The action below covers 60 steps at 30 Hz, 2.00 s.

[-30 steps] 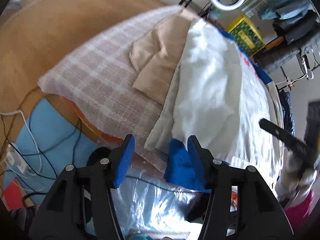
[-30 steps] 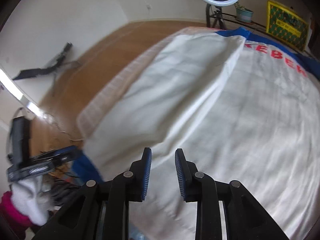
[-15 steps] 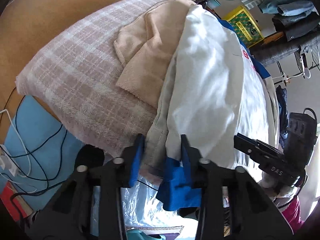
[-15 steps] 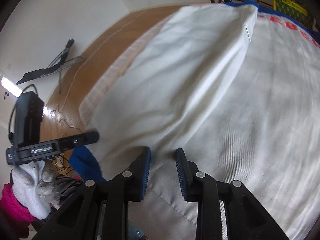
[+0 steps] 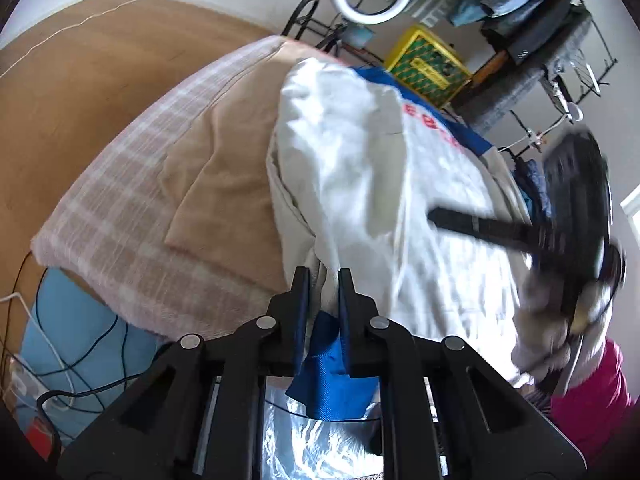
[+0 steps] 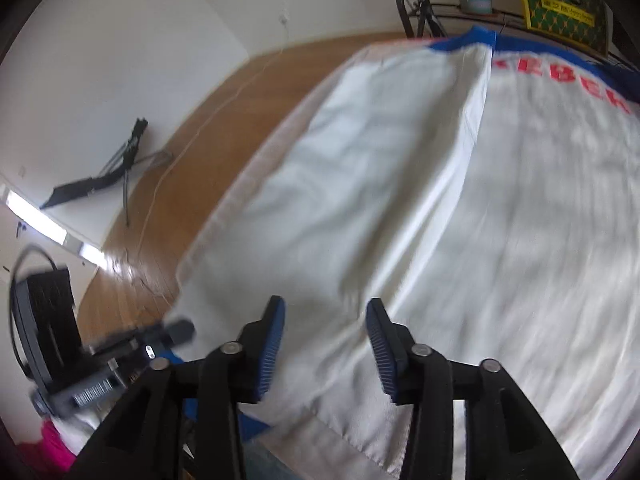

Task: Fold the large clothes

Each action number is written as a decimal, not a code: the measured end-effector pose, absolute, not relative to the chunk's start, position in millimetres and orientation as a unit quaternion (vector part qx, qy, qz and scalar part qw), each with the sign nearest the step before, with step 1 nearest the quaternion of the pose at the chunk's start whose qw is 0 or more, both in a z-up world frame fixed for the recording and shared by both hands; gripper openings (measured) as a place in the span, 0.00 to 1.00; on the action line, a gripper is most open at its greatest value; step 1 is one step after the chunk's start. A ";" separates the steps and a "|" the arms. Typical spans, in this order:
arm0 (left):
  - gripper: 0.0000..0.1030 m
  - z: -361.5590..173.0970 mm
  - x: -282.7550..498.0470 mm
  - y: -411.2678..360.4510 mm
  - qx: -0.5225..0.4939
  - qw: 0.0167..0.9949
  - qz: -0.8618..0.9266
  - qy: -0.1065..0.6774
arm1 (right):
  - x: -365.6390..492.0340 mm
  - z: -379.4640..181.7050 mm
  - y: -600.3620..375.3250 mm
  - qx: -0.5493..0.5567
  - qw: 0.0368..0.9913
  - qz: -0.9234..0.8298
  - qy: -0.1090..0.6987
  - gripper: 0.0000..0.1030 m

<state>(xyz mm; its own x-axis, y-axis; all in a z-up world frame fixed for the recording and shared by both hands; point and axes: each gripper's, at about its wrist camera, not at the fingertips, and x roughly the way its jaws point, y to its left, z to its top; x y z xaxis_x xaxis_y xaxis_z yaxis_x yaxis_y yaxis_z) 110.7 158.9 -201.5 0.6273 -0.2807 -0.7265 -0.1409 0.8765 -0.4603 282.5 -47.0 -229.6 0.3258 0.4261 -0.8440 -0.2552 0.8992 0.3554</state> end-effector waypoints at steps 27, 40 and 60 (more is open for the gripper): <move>0.08 -192.7 119.0 136.3 -0.237 0.874 -0.078 0.417 | 477.1 -277.0 79.8 -0.033 0.788 0.122 0.603 0.50; 0.06 -186.7 116.9 122.9 -0.223 0.878 -0.088 0.413 | 479.0 -280.7 54.7 -0.018 0.798 0.111 0.592 0.02; 0.05 -152.6 105.1 21.0 -0.114 0.882 -0.199 0.413 | 398.0 -186.8 -132.3 0.170 0.859 0.099 0.472 0.01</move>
<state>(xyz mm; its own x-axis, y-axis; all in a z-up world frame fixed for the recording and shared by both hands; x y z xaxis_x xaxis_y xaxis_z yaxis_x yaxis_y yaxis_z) 105.1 21.0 -152.6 0.5802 -0.4453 -0.6820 0.2571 0.8946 -0.3655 398.0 -132.3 -186.8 0.5348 0.3316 -0.7772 -0.0100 0.9222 0.3865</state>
